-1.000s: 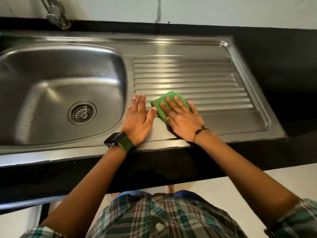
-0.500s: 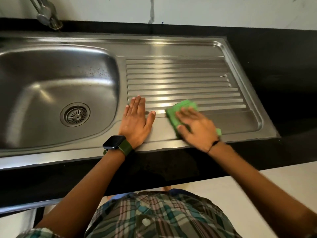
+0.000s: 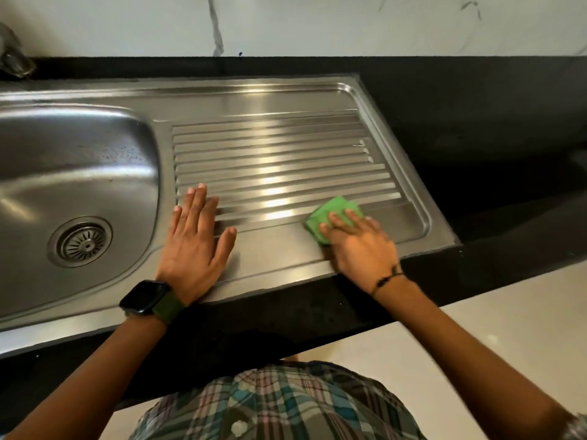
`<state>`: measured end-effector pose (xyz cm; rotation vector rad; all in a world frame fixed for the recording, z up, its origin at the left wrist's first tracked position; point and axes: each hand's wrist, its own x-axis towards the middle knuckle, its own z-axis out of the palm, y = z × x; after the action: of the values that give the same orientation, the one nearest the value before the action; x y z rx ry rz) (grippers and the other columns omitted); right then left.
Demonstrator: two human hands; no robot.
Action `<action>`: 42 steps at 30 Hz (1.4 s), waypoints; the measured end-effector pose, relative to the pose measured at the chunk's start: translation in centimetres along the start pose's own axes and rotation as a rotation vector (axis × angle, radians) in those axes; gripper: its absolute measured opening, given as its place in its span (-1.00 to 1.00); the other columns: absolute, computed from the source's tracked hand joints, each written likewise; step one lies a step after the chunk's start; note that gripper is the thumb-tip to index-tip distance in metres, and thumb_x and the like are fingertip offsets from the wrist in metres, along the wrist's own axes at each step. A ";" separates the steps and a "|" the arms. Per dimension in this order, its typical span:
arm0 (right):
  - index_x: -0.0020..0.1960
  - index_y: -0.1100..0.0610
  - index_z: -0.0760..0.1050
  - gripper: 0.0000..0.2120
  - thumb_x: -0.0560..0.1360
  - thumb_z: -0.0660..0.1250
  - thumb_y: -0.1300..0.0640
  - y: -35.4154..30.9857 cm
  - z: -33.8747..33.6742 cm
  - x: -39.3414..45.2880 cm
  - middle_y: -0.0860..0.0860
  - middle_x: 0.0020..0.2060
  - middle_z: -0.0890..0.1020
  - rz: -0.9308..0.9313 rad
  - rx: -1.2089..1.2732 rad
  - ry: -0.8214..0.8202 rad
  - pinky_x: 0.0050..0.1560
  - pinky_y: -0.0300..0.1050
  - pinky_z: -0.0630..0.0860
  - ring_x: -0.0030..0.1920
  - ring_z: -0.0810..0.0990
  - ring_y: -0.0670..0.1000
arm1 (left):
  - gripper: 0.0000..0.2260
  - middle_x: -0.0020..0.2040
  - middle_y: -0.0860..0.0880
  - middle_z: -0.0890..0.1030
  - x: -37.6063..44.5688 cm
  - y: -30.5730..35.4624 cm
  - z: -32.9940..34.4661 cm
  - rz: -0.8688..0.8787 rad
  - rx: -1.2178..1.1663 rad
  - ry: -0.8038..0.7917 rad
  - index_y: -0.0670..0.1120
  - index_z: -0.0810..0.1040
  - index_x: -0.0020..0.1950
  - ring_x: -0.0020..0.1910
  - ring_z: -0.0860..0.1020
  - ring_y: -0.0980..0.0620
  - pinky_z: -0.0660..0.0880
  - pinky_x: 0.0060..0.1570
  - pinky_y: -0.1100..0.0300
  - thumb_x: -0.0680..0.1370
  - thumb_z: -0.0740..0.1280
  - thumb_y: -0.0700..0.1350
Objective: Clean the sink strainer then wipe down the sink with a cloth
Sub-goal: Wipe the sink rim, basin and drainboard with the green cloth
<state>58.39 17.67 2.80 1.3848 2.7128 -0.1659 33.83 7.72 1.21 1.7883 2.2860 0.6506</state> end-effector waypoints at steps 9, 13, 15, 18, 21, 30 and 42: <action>0.34 0.17 0.37 -0.63 0.54 0.18 0.19 9.2 -0.7 0.7 0.15 0.43 0.30 0.384 0.063 0.159 0.41 0.18 0.19 0.46 0.12 0.24 | -0.34 0.53 -0.10 0.02 -0.2 -0.3 0.3 -0.128 -0.085 0.013 -0.14 0.13 0.47 0.48 -0.11 0.08 -0.15 0.43 0.13 0.48 -0.09 0.22; 0.30 0.23 0.35 -0.60 0.52 0.24 0.09 6.9 -0.8 3.8 0.28 0.33 0.35 0.519 0.122 0.177 0.30 0.18 0.30 0.32 0.30 0.30 | -0.43 0.51 -0.14 0.14 0.3 -0.6 0.0 -0.287 -0.277 0.072 -0.17 0.22 0.42 0.50 0.05 -0.06 0.00 0.44 0.07 0.51 0.01 0.12; 0.19 0.23 0.47 -0.73 0.51 0.22 0.19 5.7 -1.0 5.0 0.31 0.17 0.49 0.571 0.131 0.220 0.13 0.13 0.43 0.16 0.47 0.31 | -0.51 0.50 -0.15 0.16 0.3 -0.6 0.0 -0.290 -0.285 0.075 -0.17 0.24 0.42 0.50 0.07 -0.08 0.03 0.43 0.06 0.57 0.06 0.07; 0.01 0.23 0.58 -0.79 0.47 0.20 0.31 4.0 -1.8 5.5 0.31 -0.07 0.61 0.589 0.142 0.326 -0.08 0.08 0.47 -0.01 0.56 0.33 | -0.58 0.50 -0.14 0.16 0.2 -0.4 0.1 -0.310 -0.305 0.093 -0.17 0.23 0.42 0.50 0.08 -0.06 0.03 0.44 0.06 0.60 0.09 -0.02; -0.01 0.16 0.59 -0.78 0.46 0.20 0.31 -0.7 -2.2 5.3 0.28 -0.15 0.64 0.460 0.191 0.345 -0.20 0.00 0.41 -0.07 0.59 0.31 | -0.60 0.50 -0.14 0.16 0.2 -0.2 -0.2 -0.327 -0.340 0.097 -0.17 0.23 0.42 0.50 0.07 -0.05 0.00 0.46 0.06 0.61 0.07 -0.05; 0.30 0.12 0.41 -0.68 0.57 0.13 0.14 -19.2 0.3 7.1 0.06 0.36 0.43 -0.323 0.304 0.066 0.15 -0.07 0.40 0.26 0.48 0.14 | -0.68 0.34 -0.19 0.43 -0.5 -0.5 -1.5 -0.506 -0.592 0.333 -0.15 0.36 0.33 0.31 0.37 -0.04 0.25 0.17 0.29 0.62 0.04 -0.12; 0.10 0.20 0.59 -0.59 0.37 0.22 0.50 5.5 -0.8 5.2 0.16 0.20 0.58 0.094 0.203 0.251 0.34 0.02 0.33 0.34 0.41 0.21 | -0.51 0.49 -0.11 0.21 -0.1 -0.1 -0.6 -0.310 -0.376 0.093 -0.12 0.24 0.42 0.48 0.14 -0.04 0.06 0.44 0.08 0.56 0.02 0.08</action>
<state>59.79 25.16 2.59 1.6906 2.8899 -0.2868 33.50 7.43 1.71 1.2296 2.2409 1.0356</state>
